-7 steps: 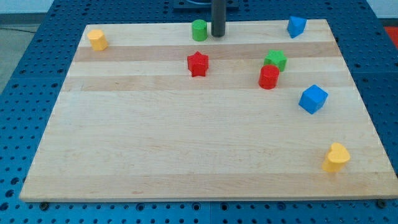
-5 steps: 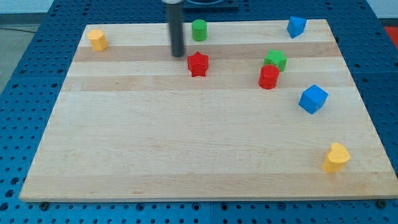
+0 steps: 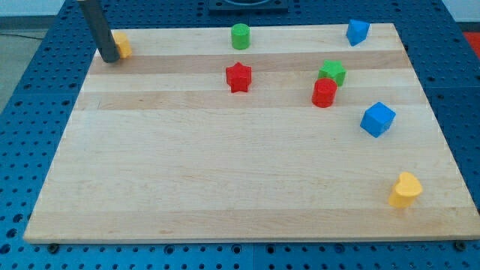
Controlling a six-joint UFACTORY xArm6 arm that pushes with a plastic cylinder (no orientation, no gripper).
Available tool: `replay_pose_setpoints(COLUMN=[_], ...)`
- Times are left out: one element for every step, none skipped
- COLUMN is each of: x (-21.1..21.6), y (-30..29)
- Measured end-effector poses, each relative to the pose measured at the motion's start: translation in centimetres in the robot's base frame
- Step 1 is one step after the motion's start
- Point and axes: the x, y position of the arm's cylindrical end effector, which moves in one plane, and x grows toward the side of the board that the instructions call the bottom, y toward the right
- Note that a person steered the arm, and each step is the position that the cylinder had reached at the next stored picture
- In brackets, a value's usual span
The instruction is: Push the blue cube towards vertical to the yellow hexagon
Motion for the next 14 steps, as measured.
replay_pose_setpoints(x=[-0.8,-1.6,-2.2,-1.8,0.2,-0.2,-0.9,-0.9,-0.9,0.3,6.9,14.8,18.0,18.9], y=[0.0,0.2,0.8,0.9,4.5,11.6,21.0,31.0,41.1,51.2,56.3,56.6,54.0,50.6])
